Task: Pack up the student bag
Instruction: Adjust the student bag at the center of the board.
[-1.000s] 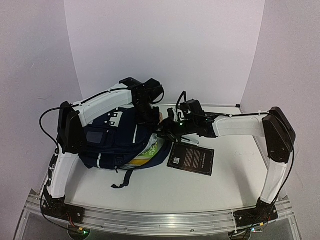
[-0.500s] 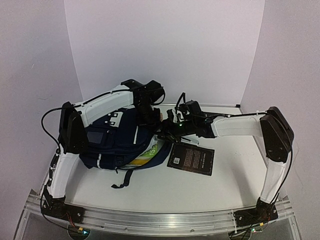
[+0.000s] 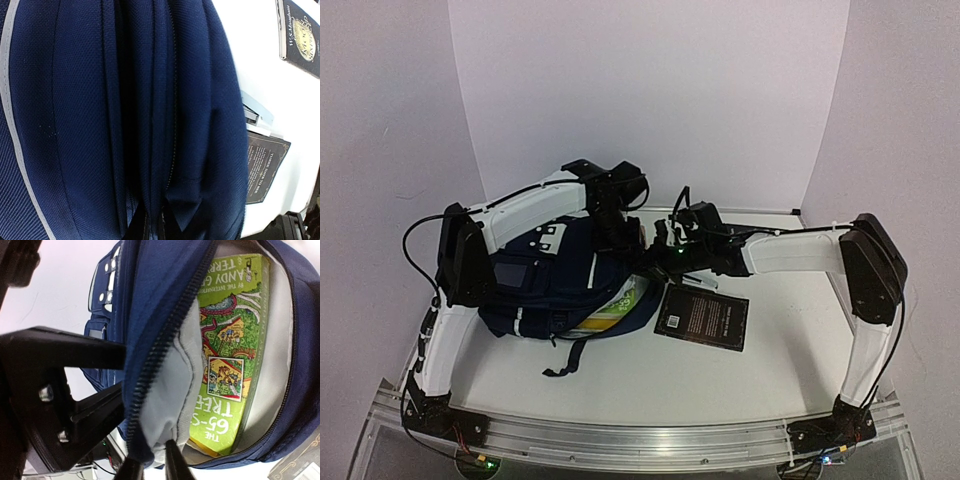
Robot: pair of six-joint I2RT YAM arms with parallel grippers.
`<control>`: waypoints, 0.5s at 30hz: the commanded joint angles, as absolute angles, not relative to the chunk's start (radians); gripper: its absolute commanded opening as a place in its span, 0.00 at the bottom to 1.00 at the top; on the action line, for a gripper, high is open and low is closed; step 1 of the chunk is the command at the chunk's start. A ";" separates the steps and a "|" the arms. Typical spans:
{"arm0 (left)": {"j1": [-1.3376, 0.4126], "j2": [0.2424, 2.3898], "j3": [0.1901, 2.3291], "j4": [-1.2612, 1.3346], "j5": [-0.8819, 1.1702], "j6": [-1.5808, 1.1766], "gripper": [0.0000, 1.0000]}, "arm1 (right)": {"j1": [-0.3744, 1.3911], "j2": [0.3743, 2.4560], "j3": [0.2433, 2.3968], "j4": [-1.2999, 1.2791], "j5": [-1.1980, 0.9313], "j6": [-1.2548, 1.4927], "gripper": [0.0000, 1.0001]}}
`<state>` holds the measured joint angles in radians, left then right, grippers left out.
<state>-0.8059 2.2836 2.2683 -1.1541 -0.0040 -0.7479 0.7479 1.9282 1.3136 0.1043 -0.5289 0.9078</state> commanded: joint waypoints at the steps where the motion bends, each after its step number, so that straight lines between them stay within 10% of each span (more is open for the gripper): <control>1: -0.801 2.200 2.259 -1.089 -0.030 -0.728 0.00 | 0.744 1.905 1.313 0.114 -0.510 0.888 0.00; 15: -0.755 1.968 2.068 -0.919 0.201 -0.673 0.00 | 0.681 1.871 1.196 0.109 -0.622 0.702 0.00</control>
